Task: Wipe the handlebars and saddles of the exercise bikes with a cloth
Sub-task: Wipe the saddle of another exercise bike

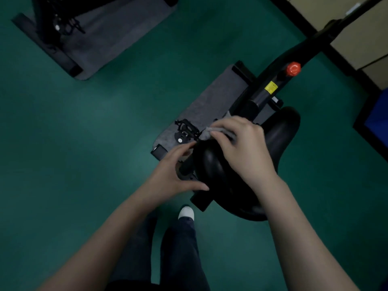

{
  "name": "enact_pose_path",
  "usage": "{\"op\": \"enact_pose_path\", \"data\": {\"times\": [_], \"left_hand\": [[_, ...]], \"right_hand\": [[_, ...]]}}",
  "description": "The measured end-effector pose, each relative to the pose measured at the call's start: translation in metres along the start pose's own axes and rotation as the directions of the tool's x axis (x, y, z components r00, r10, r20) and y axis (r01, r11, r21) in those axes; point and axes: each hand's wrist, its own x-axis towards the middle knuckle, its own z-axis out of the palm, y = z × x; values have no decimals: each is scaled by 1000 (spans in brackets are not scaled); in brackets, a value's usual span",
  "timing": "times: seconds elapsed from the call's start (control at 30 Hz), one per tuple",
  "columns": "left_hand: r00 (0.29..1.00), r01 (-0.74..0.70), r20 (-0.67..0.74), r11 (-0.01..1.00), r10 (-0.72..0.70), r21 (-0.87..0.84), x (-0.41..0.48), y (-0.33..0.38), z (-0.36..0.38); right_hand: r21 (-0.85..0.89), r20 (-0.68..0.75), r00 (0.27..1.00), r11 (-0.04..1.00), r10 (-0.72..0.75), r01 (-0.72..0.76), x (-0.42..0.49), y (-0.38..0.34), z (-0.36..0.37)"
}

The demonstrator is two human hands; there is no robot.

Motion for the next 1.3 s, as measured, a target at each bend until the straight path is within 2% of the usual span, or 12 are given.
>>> {"op": "enact_pose_path", "data": {"times": [0.1, 0.27, 0.43, 0.57, 0.67, 0.73, 0.87, 1.03, 1.1, 1.23, 1.3], "left_hand": [[993, 37, -108, 998, -42, -48, -14, -5, 12], [976, 6, -216, 998, -20, -65, -35, 1, 43], [945, -8, -325, 993, -31, -119, -52, -1, 80], [915, -26, -399, 979, -59, -204, -59, -5, 96], [899, -61, -433, 958, -69, -281, -59, -10, 106], [903, -58, -415, 927, -109, -370, -58, -16, 114], [907, -36, -392, 901, -152, -433, -58, -23, 123], [903, -93, -419, 912, -91, -399, -56, -22, 123], [892, -131, -445, 899, -76, -417, -56, -20, 125], [887, -165, -458, 889, -55, -427, -57, -17, 127], [893, -170, -448, 887, -47, -430, -57, -19, 127]], "right_hand": [[20, 170, 981, 995, -98, 96, 14, -6, 3], [-32, 380, 866, 931, -324, 363, 18, -11, 1], [39, 426, 730, 818, -534, 574, -5, -5, -9], [51, 438, 645, 734, -626, 678, -33, 4, -13], [0, 492, 592, 680, -638, 733, -31, 3, -13], [-55, 526, 602, 682, -601, 729, -17, -3, -6], [-76, 457, 692, 751, -558, 656, 4, -13, 7], [8, 386, 620, 675, -683, 738, -40, 15, -10], [29, 316, 635, 676, -705, 737, -70, 35, -17], [-21, 96, 730, 732, -677, 681, -117, 56, -15], [-54, 13, 755, 754, -655, 655, -117, 49, -7]]}}
